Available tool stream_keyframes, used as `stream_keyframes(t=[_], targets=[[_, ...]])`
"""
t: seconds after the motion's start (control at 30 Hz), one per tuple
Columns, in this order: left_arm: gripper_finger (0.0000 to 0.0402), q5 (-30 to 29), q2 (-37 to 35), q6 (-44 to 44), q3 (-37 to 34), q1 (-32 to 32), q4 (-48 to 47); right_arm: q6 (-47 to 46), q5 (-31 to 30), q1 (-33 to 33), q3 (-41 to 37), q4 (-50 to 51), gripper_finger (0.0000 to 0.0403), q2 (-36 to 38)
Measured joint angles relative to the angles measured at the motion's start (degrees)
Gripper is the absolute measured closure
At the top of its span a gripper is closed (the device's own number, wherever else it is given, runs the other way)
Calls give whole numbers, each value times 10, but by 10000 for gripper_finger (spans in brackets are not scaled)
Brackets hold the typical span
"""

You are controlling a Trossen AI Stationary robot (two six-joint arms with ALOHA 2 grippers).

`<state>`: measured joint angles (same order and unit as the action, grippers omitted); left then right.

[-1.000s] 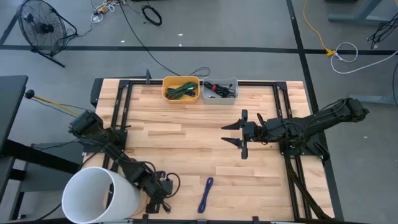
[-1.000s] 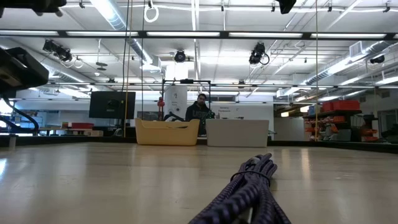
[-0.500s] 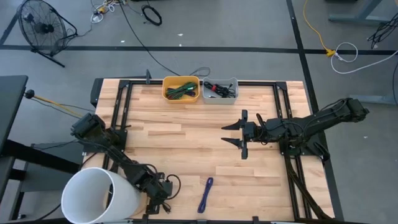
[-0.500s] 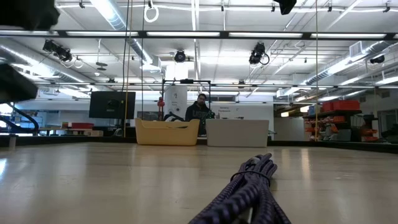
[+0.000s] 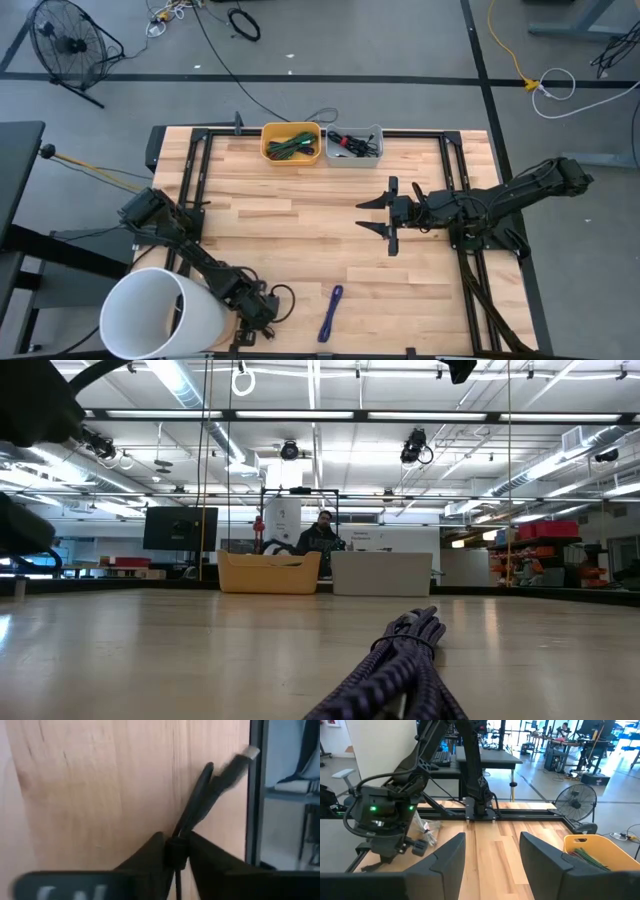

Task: Pick & Place USB Port
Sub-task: Put the black charger cable into the gray bin

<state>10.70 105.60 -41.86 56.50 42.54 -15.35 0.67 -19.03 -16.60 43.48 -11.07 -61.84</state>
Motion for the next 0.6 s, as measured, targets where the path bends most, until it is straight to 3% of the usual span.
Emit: stream_keyframes(t=[0.1,0.3,0.6], targets=[[377,0,1,27,0,-3,4,0,0,0,0,0,213,0],[380,-18,4,55,9,-14,19,-2,0,0,0,0,213,0],[381,-219,7,239,117,-71,-8,-2,0,0,0,0,213,0]])
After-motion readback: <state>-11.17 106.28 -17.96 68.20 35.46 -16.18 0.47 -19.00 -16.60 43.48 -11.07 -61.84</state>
